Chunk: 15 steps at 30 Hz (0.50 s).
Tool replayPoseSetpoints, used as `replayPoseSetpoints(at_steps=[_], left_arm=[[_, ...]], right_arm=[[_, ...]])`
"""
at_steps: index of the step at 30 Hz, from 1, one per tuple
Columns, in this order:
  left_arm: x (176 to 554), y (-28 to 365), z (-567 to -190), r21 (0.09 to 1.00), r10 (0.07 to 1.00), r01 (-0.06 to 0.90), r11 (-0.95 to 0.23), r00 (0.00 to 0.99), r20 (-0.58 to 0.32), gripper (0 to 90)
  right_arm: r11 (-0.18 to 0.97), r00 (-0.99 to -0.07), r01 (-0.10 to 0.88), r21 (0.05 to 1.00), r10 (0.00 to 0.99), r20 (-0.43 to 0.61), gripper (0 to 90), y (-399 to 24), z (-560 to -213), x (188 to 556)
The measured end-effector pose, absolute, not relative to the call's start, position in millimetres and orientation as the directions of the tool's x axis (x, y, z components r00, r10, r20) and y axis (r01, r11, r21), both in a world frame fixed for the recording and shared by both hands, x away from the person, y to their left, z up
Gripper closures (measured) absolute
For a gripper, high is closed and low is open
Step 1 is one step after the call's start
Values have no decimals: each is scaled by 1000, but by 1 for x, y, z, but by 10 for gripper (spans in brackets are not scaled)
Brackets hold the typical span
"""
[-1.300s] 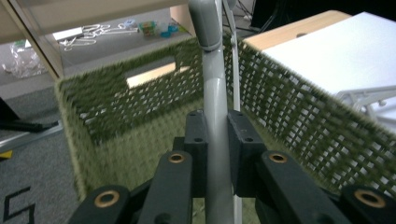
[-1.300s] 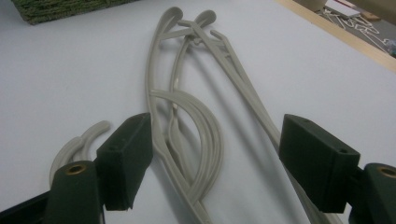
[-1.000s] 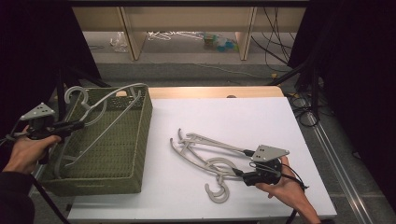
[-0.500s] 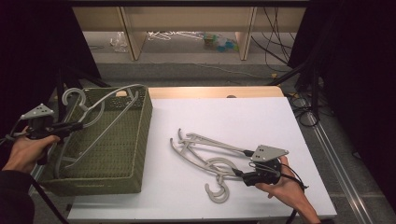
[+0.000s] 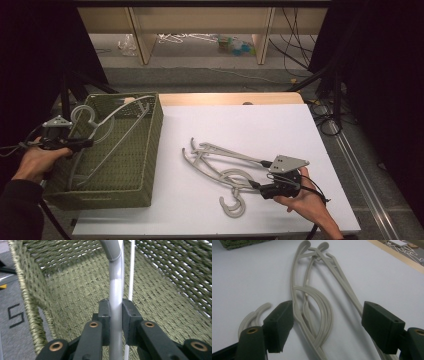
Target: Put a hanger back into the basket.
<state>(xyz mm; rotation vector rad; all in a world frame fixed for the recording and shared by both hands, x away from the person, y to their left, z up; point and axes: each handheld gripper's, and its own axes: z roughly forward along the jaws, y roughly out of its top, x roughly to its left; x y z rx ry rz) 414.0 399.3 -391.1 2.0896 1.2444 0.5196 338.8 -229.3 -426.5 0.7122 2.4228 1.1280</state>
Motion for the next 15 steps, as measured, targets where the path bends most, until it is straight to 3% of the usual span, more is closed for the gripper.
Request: replayPoseSetpoints(at_steps=[9,15], left_arm=[[416,391,-386,646,883,664,-376,468,32,787],[422,391,-392,657,931,694,-294,363,32,721]], right_arm=[[549,-801,292,783,587,-114,264,-229,-427,339],[552,-803,289,782,584,-115,264,-229,-427,339]])
